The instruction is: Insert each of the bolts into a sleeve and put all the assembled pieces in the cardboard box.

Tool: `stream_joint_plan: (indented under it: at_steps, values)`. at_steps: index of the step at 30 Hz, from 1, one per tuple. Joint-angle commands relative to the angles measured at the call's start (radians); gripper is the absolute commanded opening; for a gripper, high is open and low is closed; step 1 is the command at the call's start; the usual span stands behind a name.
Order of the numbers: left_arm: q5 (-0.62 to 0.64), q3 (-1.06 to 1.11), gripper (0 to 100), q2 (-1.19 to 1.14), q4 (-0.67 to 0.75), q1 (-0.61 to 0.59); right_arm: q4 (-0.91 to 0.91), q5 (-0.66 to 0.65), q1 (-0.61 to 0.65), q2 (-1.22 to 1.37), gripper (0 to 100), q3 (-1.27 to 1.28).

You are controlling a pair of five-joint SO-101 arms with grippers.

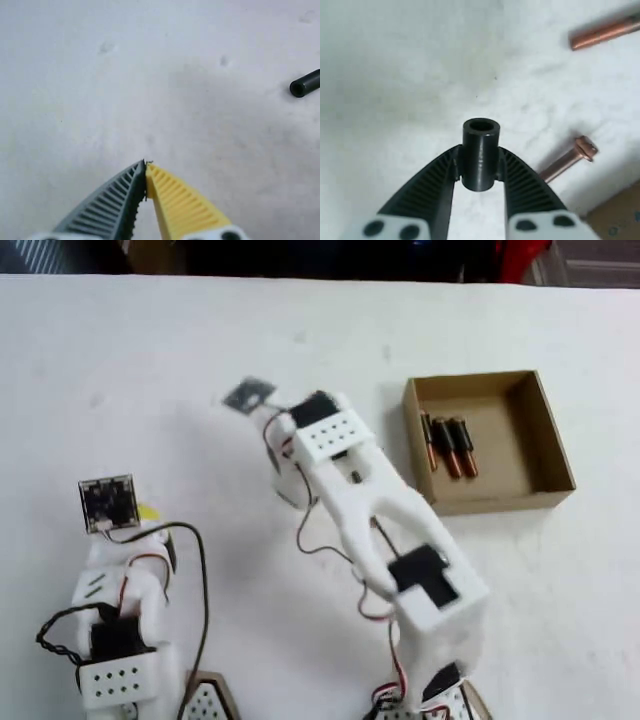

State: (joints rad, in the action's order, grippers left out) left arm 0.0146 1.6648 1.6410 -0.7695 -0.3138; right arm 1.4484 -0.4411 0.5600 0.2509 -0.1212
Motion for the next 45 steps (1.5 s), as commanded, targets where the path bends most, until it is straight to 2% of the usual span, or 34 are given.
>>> stream_joint_plan:
  at_steps: [1, 12, 17, 20, 23, 28, 35, 45]
  values:
    - [-0.012, -0.006, 2, 0.013, 0.006, -0.001, 0.07, 0.009, -0.005, -0.2, 1.7, -0.066]
    - [-0.037, -0.026, 2, 0.01, -0.008, 0.008, 0.246, 0.012, -0.008, -0.65, 1.7, -0.057]
    - [-0.078, -0.114, 2, 0.008, -0.149, 0.087, 0.255, 0.012, -0.079, -0.819, 1.7, 0.048]
    - [-0.08, -0.169, 2, 0.007, -0.178, 0.111, 0.252, 0.011, -0.127, -0.921, 1.7, 0.144]
    - [-0.086, -0.222, 2, 0.007, -0.19, 0.133, 0.209, 0.006, -0.183, -1.03, 1.7, 0.25]
    - [-0.17, -0.359, 2, 0.005, -0.288, 0.139, 0.122, 0.003, -0.246, -1.23, 1.7, 0.445]
    - [-0.204, -0.5, 2, -0.005, -0.367, 0.14, 0.007, 0.003, -0.26, -1.472, 1.7, 0.706]
    - [-0.21, -0.73, 2, -0.449, -0.393, 0.143, -0.163, 0.011, -0.271, -1.699, 1.7, 0.98]
